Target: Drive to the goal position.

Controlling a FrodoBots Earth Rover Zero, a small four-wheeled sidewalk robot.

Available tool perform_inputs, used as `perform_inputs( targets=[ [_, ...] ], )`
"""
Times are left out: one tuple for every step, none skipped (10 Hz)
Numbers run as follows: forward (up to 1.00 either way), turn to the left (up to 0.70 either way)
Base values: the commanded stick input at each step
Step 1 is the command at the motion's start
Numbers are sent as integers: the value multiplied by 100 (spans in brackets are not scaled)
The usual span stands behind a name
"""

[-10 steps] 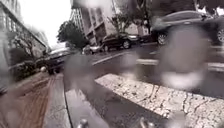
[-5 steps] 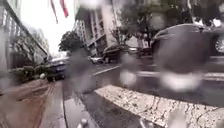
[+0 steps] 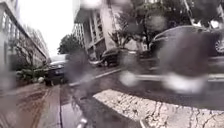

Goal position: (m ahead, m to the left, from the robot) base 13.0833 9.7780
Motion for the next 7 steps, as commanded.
perform_inputs(
  targets=[
    [45,0],
    [45,0],
    [45,0],
    [45,0],
    [45,0],
    [45,0],
    [45,0]
  ],
)
